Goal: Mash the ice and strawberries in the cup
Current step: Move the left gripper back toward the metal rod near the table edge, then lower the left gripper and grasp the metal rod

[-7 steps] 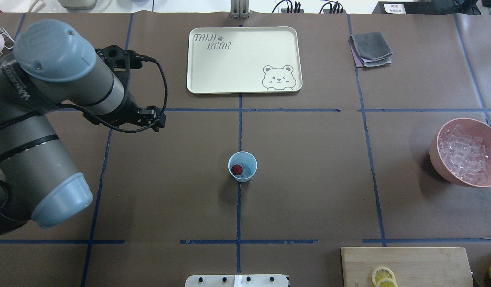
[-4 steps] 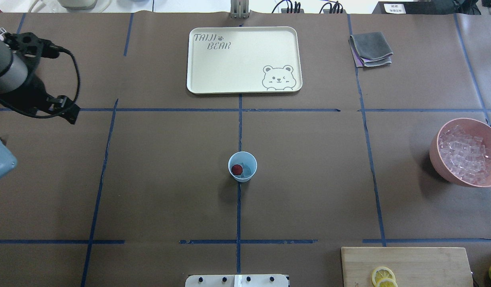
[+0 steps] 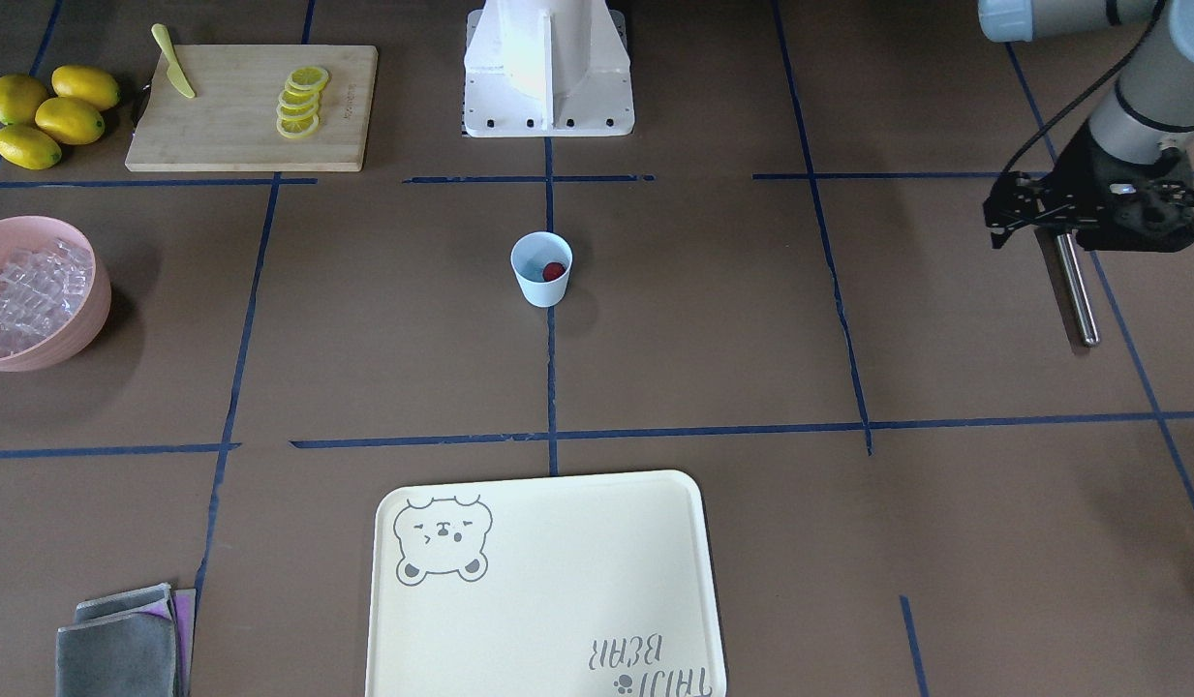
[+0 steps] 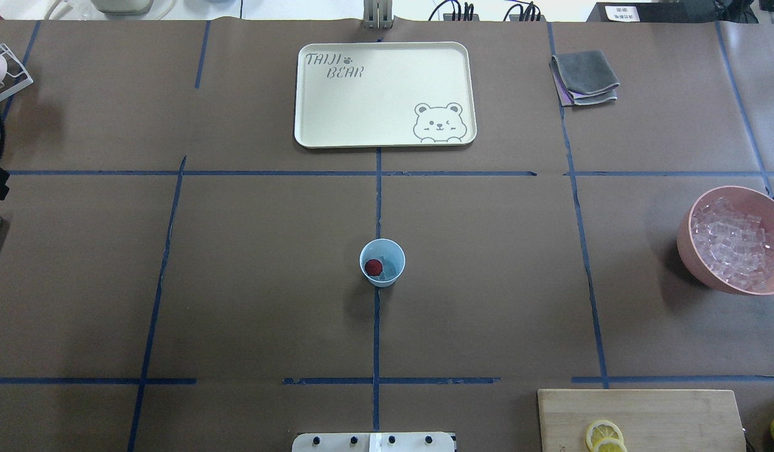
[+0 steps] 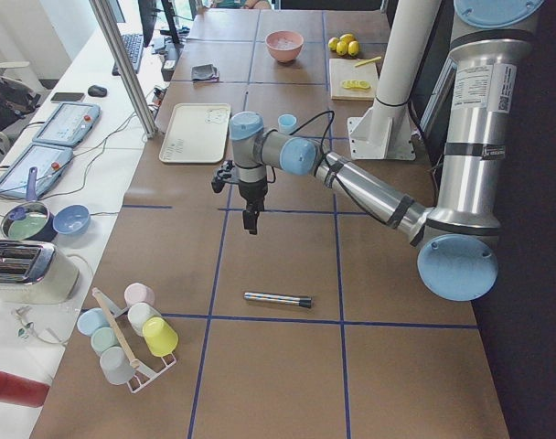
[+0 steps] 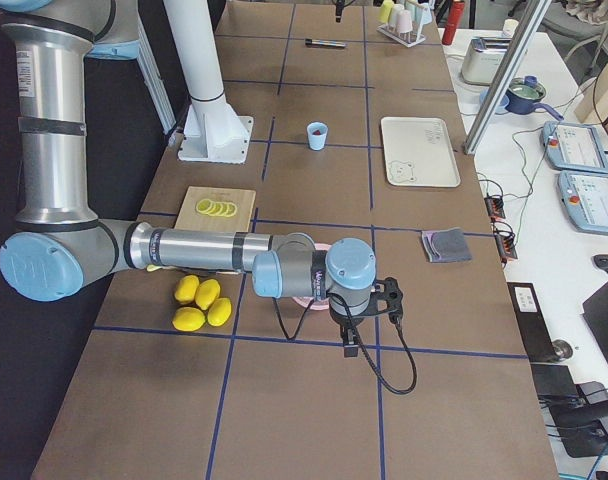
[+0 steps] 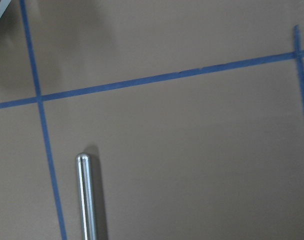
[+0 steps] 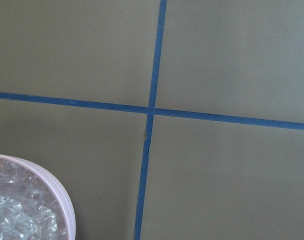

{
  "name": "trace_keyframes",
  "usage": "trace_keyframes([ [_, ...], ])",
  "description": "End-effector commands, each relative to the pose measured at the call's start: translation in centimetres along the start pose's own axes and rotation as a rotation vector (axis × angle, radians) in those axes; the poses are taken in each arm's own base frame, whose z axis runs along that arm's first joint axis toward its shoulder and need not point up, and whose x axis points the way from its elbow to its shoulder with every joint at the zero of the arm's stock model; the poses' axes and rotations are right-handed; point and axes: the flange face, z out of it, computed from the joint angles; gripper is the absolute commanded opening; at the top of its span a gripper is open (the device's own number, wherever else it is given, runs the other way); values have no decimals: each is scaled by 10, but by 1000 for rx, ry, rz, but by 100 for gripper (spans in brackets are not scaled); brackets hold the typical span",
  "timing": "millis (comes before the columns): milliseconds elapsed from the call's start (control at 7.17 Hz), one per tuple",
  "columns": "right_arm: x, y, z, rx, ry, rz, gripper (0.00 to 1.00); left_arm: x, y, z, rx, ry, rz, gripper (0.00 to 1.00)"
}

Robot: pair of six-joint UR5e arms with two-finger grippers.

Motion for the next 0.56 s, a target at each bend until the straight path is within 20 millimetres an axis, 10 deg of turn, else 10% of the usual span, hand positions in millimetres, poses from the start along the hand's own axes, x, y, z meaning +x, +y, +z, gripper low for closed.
trace_keyframes([
  [0, 0, 0, 0, 4, 1, 0, 100, -61, 23, 61, 49, 44, 9, 100],
  [419, -1, -1, -1, 7, 2, -3, 100, -109, 47, 117, 108, 72, -85, 100],
])
